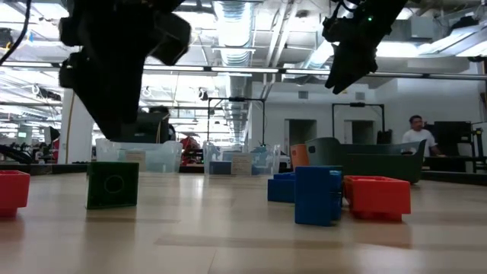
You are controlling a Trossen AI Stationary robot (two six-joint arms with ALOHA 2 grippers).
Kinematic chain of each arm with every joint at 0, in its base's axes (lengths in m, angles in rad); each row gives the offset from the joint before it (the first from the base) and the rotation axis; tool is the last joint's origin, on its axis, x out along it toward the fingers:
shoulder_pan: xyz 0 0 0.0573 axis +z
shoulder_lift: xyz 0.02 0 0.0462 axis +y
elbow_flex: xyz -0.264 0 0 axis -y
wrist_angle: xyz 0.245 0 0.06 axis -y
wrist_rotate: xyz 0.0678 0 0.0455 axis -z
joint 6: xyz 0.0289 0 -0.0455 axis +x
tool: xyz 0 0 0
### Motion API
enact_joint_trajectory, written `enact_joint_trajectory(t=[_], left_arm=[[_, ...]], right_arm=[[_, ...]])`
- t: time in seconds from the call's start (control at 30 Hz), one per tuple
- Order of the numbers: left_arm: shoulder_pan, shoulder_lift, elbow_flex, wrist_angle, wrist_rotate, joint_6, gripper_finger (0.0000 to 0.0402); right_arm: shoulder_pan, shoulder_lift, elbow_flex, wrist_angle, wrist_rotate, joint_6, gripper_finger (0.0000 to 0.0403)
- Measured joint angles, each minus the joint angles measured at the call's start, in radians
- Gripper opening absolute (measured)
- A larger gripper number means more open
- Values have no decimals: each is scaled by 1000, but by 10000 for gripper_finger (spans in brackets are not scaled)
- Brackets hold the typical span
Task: Sort blocks
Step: Put the green game piece into the left transparent bin
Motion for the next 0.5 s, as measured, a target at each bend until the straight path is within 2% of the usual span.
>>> enact_joint_trajectory(t=[0.2,0.5], left_arm=[[-4,110,163,-124,-12,75,196],[-1,121,178,-124,-7,68,196]], right_arm=[[0,0,0,-4,0,-37,218],[-1,0,0,-22,0,-81,218]])
